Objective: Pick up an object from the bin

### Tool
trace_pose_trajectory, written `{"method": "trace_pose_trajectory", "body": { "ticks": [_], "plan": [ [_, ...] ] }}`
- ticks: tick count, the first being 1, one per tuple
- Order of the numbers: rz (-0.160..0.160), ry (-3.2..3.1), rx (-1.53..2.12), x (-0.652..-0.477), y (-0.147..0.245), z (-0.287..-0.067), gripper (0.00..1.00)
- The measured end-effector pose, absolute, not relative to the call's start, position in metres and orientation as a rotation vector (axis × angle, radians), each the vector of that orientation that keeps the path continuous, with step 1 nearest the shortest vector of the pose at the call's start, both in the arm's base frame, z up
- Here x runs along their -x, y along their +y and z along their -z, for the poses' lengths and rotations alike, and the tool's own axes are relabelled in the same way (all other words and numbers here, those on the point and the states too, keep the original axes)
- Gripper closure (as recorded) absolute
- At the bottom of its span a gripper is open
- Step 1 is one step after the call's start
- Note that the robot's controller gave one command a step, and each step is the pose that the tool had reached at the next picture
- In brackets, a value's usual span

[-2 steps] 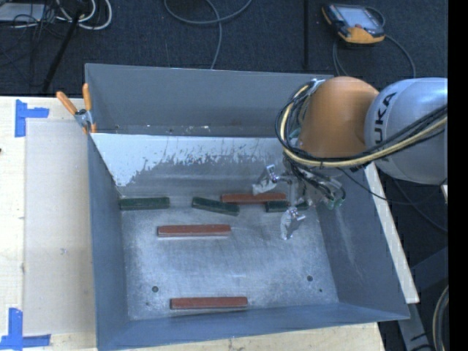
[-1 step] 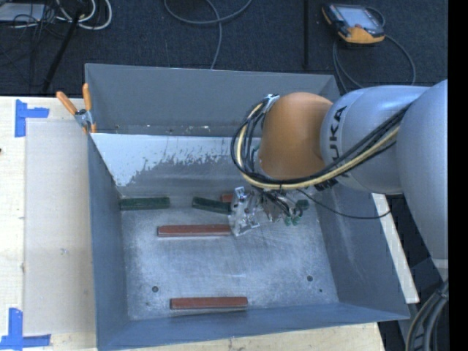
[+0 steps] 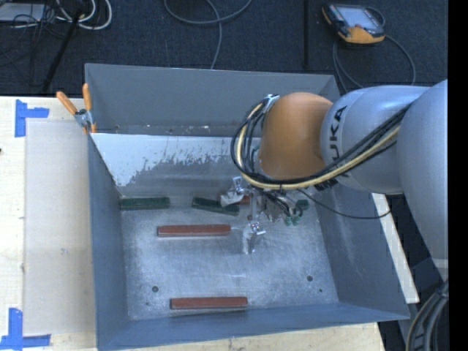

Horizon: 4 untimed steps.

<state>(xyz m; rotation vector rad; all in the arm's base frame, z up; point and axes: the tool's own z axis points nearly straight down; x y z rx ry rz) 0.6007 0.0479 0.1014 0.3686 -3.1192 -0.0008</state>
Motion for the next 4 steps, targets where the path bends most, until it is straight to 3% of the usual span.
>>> {"method": "trace_pose_trajectory", "body": {
  "ticks": [1,2,3,4],
  "plan": [
    [0.001,-3.119,-0.369,-0.601,0.048,-0.101,0.0],
    [0.003,-3.145,-0.253,-0.591,0.07,-0.077,1.0],
    [0.002,-3.145,-0.253,-0.591,0.07,-0.077,1.0],
    [0.0,-3.132,-0.26,-0.588,0.069,-0.206,1.0]
  ]
}}
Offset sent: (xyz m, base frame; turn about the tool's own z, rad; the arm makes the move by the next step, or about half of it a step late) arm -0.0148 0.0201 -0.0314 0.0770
